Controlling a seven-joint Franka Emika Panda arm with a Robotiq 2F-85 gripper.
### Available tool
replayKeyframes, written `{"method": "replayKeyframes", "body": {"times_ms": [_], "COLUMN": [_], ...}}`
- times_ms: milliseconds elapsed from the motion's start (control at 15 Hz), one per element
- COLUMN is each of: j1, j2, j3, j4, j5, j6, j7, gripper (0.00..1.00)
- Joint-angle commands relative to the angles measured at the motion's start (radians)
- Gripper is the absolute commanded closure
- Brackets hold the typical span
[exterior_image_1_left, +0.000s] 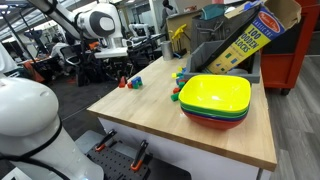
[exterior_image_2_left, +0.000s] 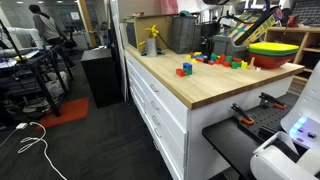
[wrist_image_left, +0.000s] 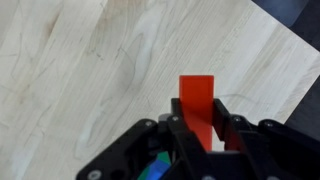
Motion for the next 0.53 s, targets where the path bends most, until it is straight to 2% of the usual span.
{"method": "replayKeyframes", "body": {"times_ms": [0,200,467], "j1": [0.016,0.023,0.033], "j2": [0.005,-0.003,0.012], "j3": [-0.018,-0.013,0.002], "j4": [0.042,0.056,0.069], "j5": [-0.015,-0.045,-0.086], "j6": [-0.055,-0.079,-0.058], "j7": [-0.134,-0.237,-0.281], "gripper": [0.92,0.92,0.92]}}
